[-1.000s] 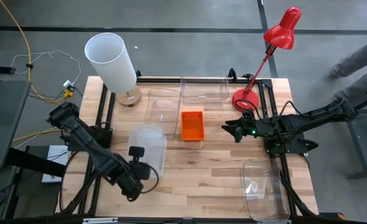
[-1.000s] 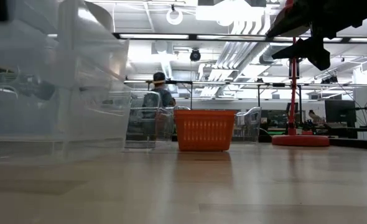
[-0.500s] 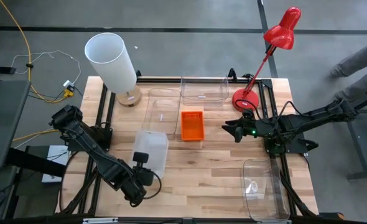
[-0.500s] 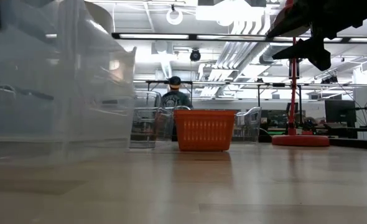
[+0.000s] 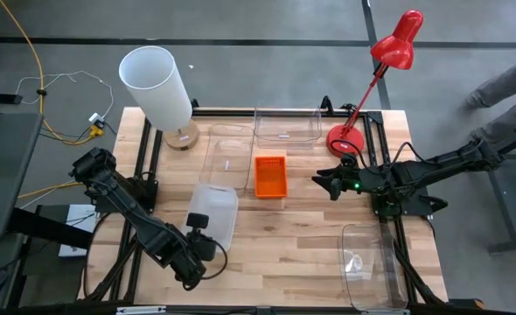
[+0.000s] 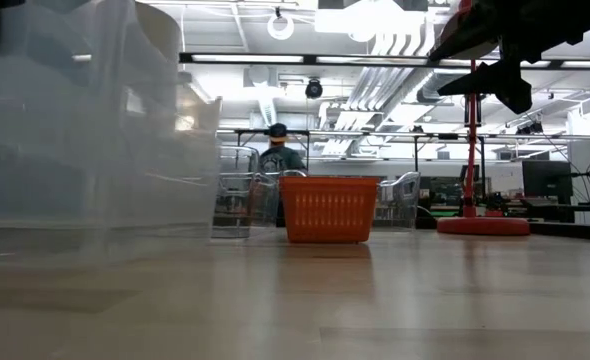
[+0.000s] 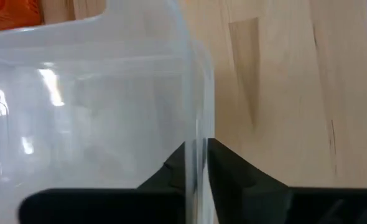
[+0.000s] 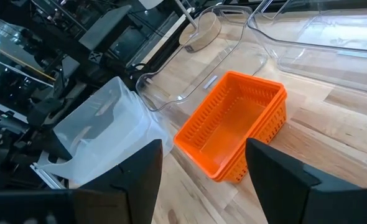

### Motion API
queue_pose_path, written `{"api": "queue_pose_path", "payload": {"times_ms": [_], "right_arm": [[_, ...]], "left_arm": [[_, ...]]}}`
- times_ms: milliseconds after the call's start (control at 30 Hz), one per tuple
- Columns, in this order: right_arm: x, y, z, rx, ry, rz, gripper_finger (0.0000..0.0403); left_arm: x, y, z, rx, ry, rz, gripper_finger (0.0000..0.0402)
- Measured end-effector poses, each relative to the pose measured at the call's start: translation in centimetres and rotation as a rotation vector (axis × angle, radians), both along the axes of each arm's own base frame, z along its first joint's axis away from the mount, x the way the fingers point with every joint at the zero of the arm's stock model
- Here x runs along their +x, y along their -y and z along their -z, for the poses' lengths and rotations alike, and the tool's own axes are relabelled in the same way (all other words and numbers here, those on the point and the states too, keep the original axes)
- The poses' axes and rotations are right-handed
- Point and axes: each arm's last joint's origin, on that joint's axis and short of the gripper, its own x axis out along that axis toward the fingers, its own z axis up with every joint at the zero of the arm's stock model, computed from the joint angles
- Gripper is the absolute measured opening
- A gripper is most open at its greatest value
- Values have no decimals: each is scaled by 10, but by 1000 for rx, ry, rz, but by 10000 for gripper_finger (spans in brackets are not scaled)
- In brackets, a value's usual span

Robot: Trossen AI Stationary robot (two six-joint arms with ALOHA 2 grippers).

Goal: Stack baskets by color
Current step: Stack the top white bin on top of the bottom white bin, then stack the bottom transparent bin on top of the top transparent bin

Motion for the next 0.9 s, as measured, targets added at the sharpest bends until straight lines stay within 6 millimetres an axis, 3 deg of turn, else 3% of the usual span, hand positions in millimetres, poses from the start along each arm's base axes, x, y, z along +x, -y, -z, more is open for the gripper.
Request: {"api": "queue_pose_path", "payload": {"times_ms": [233,433,667,767,900], "right_arm": [[0,0,0,0,0,0,216],[0,0,-1,11,8,-2,216],[4,-2,-13,71,148,-11,216],[7,-3,-23,104,249,-60,216],[12,-8,-39,146,259,-159,216]], "left_arm": [[3,-4,-2,-44,-23,-16,116],[5,-20,-31,-92,53,-28,175],[-17,-63,-82,-115,167,-110,193],[-28,-83,-104,-157,320,-201,191],[-41,-102,-113,-270,549,-246,191]]}}
